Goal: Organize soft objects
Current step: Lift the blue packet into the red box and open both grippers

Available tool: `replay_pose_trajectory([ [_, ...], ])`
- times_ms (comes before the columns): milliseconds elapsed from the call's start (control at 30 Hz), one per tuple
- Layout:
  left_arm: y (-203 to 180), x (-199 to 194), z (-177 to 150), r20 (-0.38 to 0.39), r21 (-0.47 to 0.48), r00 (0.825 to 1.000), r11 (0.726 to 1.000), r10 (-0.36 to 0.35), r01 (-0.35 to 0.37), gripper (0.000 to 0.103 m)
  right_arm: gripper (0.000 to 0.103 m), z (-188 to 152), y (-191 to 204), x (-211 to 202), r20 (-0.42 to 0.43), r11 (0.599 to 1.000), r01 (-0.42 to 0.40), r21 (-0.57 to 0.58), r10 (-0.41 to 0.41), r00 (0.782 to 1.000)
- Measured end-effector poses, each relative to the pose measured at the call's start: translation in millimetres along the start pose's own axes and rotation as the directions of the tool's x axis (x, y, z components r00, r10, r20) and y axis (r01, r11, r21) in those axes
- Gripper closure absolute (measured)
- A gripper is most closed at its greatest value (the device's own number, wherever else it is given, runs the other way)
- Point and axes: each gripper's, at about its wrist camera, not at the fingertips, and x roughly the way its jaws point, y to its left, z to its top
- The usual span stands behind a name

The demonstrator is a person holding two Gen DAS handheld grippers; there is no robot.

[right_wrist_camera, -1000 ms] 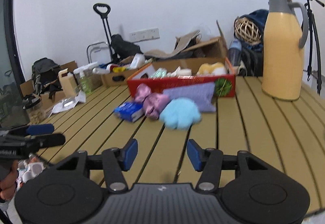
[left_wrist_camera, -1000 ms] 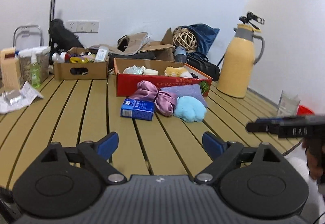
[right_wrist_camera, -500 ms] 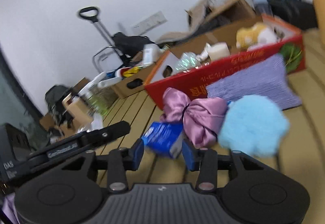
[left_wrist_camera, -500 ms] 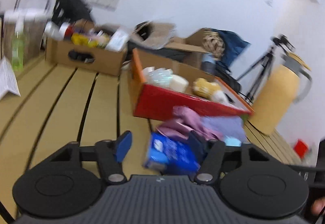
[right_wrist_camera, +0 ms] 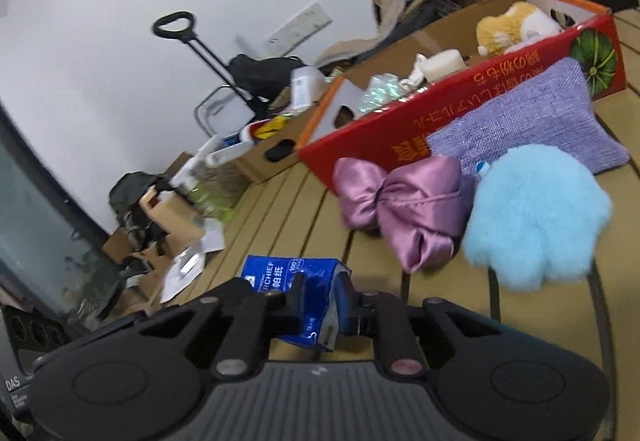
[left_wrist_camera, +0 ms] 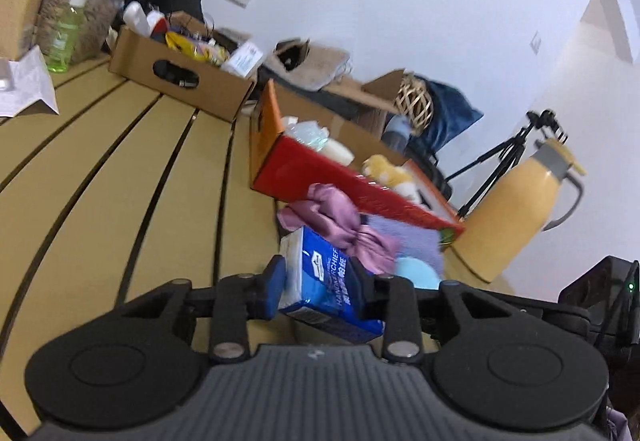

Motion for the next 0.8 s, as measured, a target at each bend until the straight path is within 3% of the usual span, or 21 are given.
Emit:
replay_pose_trajectory([
  [67, -12.0, -6.9, 1.4, 0.012, 0.005, 1.0, 1.0, -0.012, 0.011, 0.07, 0.088, 1.3, 5.9, -18.3, 0.024, 1.0, -0.005, -0.017, 0.006, 1.0],
  [133, -24.1, -7.8, 17.8, 0.028, -0.024, 0.997, 0.997, -0.07, 0.071, 0.07, 0.088, 13.3, 8.6, -35.5, 0.059, 1.0, -0.01, -0.001, 0.01, 0.998],
  [267, -50.8, 16.5, 71.7, 0.074, 0.0, 0.984, 0.987, -0.162, 0.163, 0.07, 0.088, 66.9, 1.5, -56.2, 0.112, 0.996, -0.073, 0.051, 0.066, 0.991],
  [333, -65.2, 42.0, 91.1, 0.076, 0.02, 0.983, 0.986, -0.169, 0.168, 0.07, 0.089, 100.0, 0.1, -59.8, 0.152, 0.998, -0.06, 0.0, 0.059, 0.987],
  [433, -77.5, 101.3, 110.1, 0.029, -0.044, 0.992, 0.991, -0.124, 0.125, 0.07, 0.088, 147.3, -16.6, -42.7, 0.163, 1.0, 0.002, -0.027, 0.002, 0.987],
  [567, -75.2, 185.3, 115.7, -0.106, -0.127, 0.992, 0.991, -0.066, 0.052, 0.07, 0.089, 201.0, -60.9, 1.3, 0.106, 0.995, 0.1, 0.009, -0.101, 0.989],
  [700, -61.7, 231.9, 102.5, -0.171, -0.154, 0.985, 0.987, 0.027, -0.054, 0.072, 0.086, 213.3, -97.2, 47.6, -0.007, 0.988, 0.154, 0.005, -0.154, 0.988],
  [733, -64.2, 233.6, 99.4, -0.151, -0.117, 0.987, 0.991, 0.05, -0.068, 0.073, 0.086, 212.4, -103.4, 59.0, -0.036, 0.985, 0.172, -0.014, -0.173, 0.984],
  [800, -71.7, 235.7, 96.8, -0.15, -0.058, 0.986, 0.995, 0.067, -0.076, 0.062, 0.085, 204.4, -111.8, 74.8, -0.082, 0.982, 0.187, -0.021, -0.189, 0.979],
])
